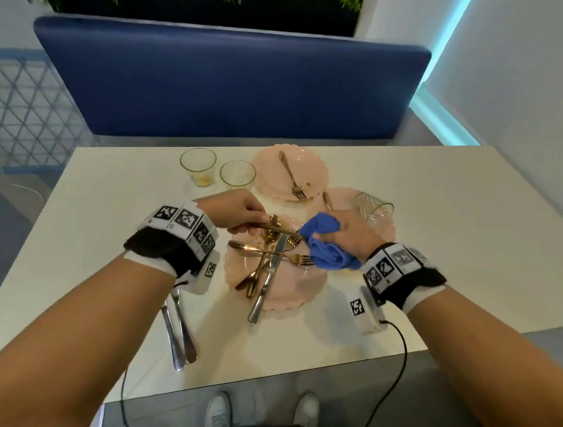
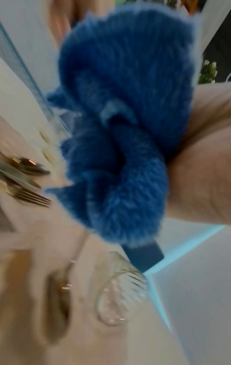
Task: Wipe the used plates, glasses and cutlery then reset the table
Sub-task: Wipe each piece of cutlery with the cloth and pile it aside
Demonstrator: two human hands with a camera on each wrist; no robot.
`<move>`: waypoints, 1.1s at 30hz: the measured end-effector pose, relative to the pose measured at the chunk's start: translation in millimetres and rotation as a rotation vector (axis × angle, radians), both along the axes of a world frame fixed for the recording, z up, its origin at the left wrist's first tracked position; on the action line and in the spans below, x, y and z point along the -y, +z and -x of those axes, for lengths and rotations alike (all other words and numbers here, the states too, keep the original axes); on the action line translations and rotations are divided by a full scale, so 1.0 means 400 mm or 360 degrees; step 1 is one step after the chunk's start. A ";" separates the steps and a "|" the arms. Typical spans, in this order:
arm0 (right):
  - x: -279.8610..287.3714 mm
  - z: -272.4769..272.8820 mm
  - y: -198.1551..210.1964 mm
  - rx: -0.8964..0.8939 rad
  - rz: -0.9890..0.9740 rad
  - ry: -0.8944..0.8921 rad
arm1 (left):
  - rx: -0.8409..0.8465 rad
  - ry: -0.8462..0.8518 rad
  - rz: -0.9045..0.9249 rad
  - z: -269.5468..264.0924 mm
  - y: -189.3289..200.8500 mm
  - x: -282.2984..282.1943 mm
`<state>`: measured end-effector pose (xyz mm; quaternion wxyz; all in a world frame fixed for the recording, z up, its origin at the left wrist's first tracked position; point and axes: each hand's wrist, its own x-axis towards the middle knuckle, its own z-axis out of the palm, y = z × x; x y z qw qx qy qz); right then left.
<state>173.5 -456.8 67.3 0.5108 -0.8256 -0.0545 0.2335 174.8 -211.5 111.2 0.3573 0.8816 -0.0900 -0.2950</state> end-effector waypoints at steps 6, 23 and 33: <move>-0.019 -0.063 -0.013 0.0261 -0.0536 -0.0752 | -0.0154 0.0512 0.0619 0.109 -0.044 0.073; -0.175 -0.021 0.008 0.0345 -0.0797 -0.1065 | 0.0603 0.0877 0.0513 0.223 -0.129 0.150; -0.287 0.044 -0.028 -0.0044 -0.0829 -0.0546 | -0.0098 0.0998 0.0945 0.193 -0.098 0.055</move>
